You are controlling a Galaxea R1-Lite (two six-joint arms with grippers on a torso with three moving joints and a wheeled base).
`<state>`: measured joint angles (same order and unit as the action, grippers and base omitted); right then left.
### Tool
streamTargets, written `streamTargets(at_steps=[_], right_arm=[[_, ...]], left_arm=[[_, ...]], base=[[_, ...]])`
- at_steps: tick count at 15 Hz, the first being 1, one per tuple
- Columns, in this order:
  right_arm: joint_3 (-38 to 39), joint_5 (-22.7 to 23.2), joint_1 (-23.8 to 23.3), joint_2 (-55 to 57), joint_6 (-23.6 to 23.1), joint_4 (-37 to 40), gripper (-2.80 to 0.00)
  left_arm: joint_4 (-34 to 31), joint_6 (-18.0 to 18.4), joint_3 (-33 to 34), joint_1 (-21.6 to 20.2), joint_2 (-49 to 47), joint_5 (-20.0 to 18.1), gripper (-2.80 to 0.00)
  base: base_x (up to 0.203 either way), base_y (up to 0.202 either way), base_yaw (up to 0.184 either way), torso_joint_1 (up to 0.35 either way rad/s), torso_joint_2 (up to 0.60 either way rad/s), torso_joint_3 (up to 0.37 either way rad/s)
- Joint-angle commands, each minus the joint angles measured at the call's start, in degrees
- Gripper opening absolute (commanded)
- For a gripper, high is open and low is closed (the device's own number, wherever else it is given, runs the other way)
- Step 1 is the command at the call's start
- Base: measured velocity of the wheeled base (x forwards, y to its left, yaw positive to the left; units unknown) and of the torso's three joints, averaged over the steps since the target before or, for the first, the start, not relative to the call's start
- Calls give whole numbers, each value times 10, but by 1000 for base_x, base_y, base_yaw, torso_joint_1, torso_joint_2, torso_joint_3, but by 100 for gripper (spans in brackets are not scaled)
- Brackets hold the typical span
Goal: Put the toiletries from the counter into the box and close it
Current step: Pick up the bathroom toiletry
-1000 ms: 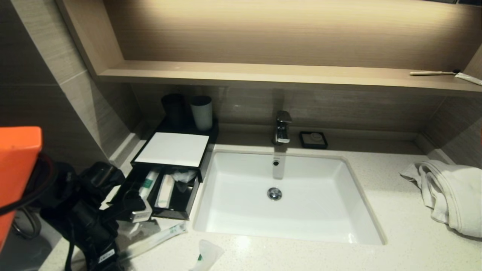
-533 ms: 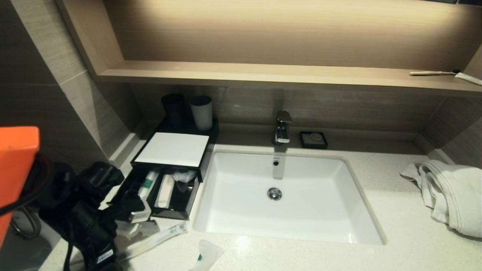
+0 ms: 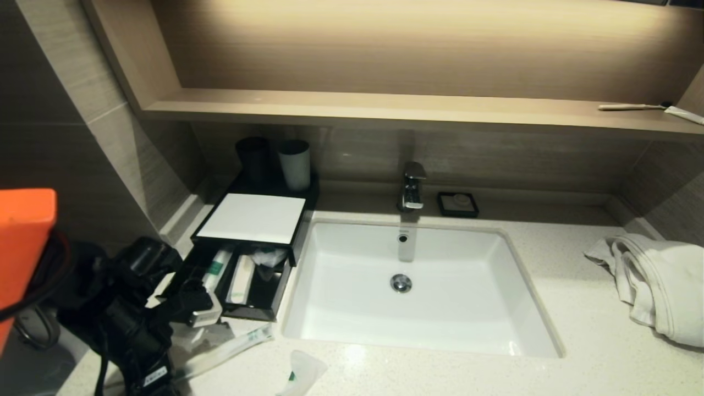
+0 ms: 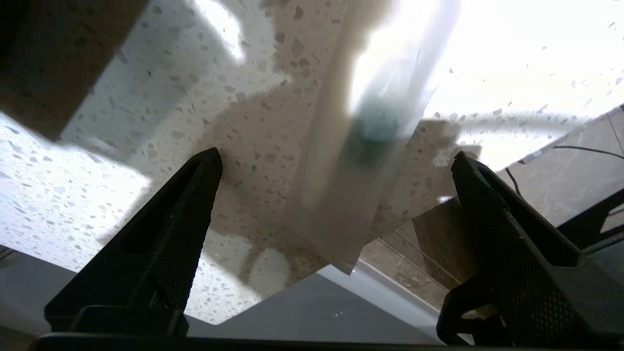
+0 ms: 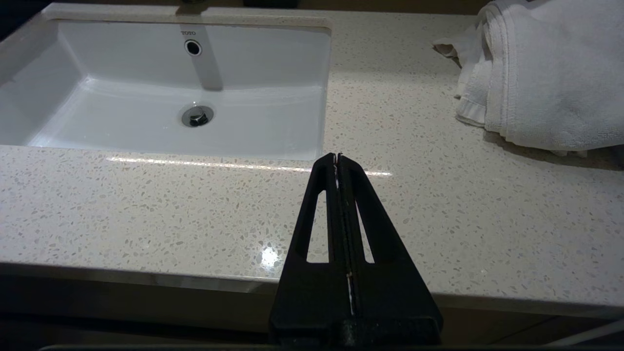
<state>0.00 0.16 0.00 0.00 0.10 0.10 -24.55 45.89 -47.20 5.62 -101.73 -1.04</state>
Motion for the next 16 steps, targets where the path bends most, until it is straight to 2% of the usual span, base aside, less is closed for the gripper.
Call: streamTargets(at_steps=[1,3,12,13,16], right_arm=[[0,0,0,0,0,0,-280],[0,0,0,0,0,0,-280],[0,0,0,0,0,0,-280],[0,0,0,0,0,0,-280],[0,0,0,0,0,0,-280]], left_arm=[[15,3,11,1,-1,2,0],[31,3,19,2,-4,9,0],[31,-2,19,2,1,10,0],[28,-1,19,2,3,9,-280],[26,0,20,2,4,9,-280]], base=[[0,0,0,0,0,0],[0,0,0,0,0,0],[0,0,0,0,0,0],[0,0,0,0,0,0],[0,0,0,0,0,0]])
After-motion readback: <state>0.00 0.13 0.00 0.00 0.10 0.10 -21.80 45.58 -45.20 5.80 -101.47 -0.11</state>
